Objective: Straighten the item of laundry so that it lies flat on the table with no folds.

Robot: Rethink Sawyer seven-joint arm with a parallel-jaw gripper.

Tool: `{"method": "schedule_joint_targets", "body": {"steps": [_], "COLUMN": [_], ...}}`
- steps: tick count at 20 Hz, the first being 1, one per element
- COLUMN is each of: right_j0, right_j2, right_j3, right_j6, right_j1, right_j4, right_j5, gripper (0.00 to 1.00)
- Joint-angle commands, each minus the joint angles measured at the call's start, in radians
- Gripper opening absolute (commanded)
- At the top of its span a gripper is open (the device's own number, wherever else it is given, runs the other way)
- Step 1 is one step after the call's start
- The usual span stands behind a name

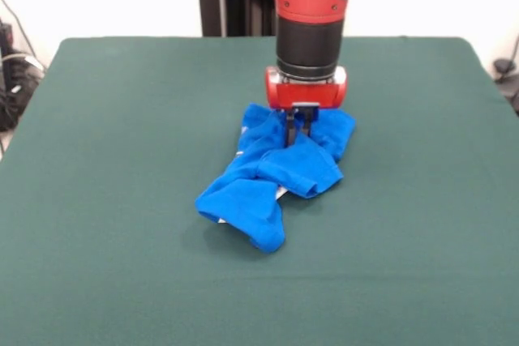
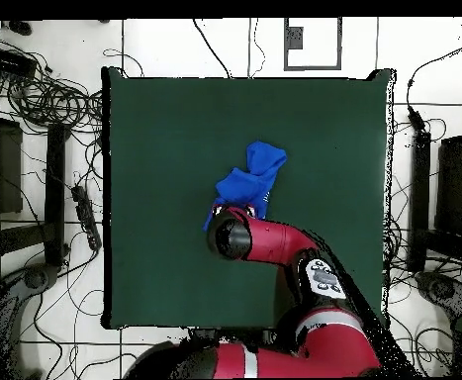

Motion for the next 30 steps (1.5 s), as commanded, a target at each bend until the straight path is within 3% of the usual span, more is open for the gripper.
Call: {"method": "schedule_joint_targets", "body": {"steps": [1,7,9,10,11,14,16,26,30], "right_j0": [-0.037,-0.048,-0.028,0.026,0.039,-0.001,-0.017,-0.008,0.019], "right_j2": [0.041,0.056,0.048,0.008,0.001,0.063,0.082,0.078,0.068], "right_j3": [-0.008,0.0,0.027,0.058,0.077,0.158,0.171,0.146,0.154], "right_j6": [0.039,0.059,0.068,0.088,0.101,0.105,0.097,0.126,0.178], "right_j1": [-0.008,-0.027,-0.096,-0.193,-0.235,-0.379,-0.419,-0.442,-0.412], "right_j4": [-0.051,-0.055,-0.039,-0.032,-0.019,0.037,0.052,0.056,0.06], "right_j5": [0.144,0.155,0.224,0.271,0.31,0.448,0.495,0.522,0.448], "gripper": [0.0,0.0,0.0,0.0,0.0,0.0,0.0,0.0,0.0]}}
